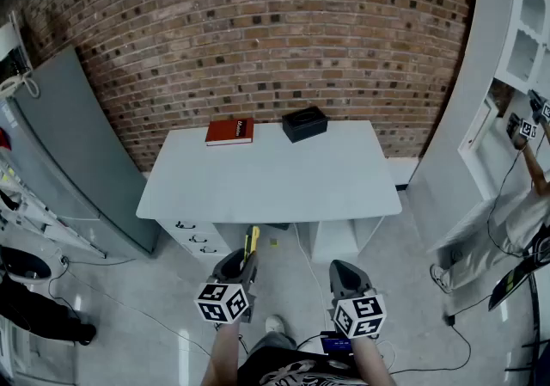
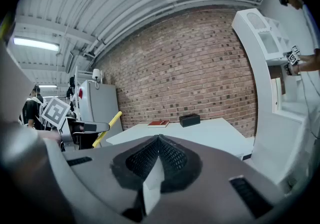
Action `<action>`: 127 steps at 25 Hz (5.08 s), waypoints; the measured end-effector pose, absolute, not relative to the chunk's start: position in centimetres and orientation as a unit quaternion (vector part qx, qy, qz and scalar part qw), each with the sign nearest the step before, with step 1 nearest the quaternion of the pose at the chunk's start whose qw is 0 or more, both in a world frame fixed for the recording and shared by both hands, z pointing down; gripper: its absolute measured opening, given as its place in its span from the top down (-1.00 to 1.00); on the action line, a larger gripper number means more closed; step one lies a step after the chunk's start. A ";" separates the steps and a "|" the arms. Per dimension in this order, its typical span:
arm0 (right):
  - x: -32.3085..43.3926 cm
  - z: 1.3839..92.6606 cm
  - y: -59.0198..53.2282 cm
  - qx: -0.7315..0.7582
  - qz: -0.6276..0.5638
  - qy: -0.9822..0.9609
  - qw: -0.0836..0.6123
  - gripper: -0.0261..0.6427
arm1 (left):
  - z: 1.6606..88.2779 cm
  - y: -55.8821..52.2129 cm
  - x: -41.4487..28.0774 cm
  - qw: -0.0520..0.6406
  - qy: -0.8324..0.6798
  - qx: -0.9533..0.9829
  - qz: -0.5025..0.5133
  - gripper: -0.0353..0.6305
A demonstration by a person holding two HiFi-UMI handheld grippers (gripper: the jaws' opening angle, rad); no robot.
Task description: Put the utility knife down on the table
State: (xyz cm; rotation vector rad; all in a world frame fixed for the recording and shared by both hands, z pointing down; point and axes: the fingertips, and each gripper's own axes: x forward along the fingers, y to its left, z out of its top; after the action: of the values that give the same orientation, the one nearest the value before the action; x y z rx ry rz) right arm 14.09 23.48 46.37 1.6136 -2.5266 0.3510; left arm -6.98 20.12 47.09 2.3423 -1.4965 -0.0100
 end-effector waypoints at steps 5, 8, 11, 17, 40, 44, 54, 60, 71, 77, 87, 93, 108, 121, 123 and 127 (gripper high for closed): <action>14.2 46.0 24.9 0.537 0.117 -0.834 0.058 0.92 | 46.8 21.5 -6.3 0.177 -0.522 0.834 -0.001 0.53; 14.4 46.0 25.4 0.536 0.115 -0.834 0.057 0.92 | 46.7 21.9 -6.0 0.175 -0.521 0.835 -0.003 0.53; 14.6 45.9 25.5 0.534 0.114 -0.836 0.055 0.92 | 46.4 22.1 -5.5 0.172 -0.520 0.837 -0.002 0.53; 14.6 45.7 25.6 0.524 0.118 -0.842 0.049 0.92 | 45.4 22.5 -5.2 0.165 -0.522 0.837 0.000 0.53; 11.7 50.5 6.0 0.516 0.164 -0.837 0.079 0.92 | 50.0 2.6 -7.6 0.204 -0.517 0.831 0.021 0.53; 9.6 50.1 -0.7 0.515 0.162 -0.836 0.094 0.92 | 49.9 -4.5 -9.0 0.210 -0.509 0.834 0.025 0.53; 7.9 49.9 -10.1 0.538 0.158 -0.821 0.108 0.92 | 49.5 -15.2 -10.6 0.217 -0.486 0.846 0.010 0.53; 7.4 49.4 -11.7 0.541 0.160 -0.819 0.104 0.92 | 49.2 -17.3 -11.0 0.221 -0.481 0.848 0.004 0.53; 6.1 50.2 -13.8 0.532 0.163 -0.823 0.113 0.92 | 49.5 -19.2 -11.9 0.221 -0.483 0.847 0.006 0.53; 5.7 49.7 -15.1 0.526 0.156 -0.829 0.112 0.92 | 49.0 -20.3 -12.7 0.218 -0.492 0.843 0.003 0.53; 6.3 51.2 -16.6 0.528 0.174 -0.823 0.117 0.92 | 50.8 -21.6 -12.3 0.232 -0.489 0.841 0.022 0.53; 6.7 53.3 -17.4 0.527 0.186 -0.818 0.135 0.92 | 53.1 -21.9 -12.0 0.253 -0.486 0.836 0.036 0.53; 7.3 58.8 -19.3 0.516 0.222 -0.808 0.180 0.92 | 60.2 -22.4 -10.8 0.300 -0.476 0.821 0.099 0.53; 7.8 62.7 -20.2 0.500 0.247 -0.802 0.214 0.92 | 66.6 -22.0 -8.8 0.309 -0.451 0.817 0.186 0.53; 8.0 63.2 -20.3 0.499 0.251 -0.801 0.216 0.92 | 67.4 -21.9 -8.5 0.304 -0.444 0.818 0.203 0.53; 8.1 64.3 -20.4 0.494 0.260 -0.798 0.227 0.92 | 68.8 -22.1 -8.2 0.295 -0.435 0.820 0.228 0.53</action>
State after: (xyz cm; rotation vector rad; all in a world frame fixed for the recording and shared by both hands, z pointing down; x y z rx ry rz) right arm 8.11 -20.41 64.34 1.3603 -2.2003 0.7178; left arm -8.16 -22.07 68.75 2.1825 -1.1575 0.6059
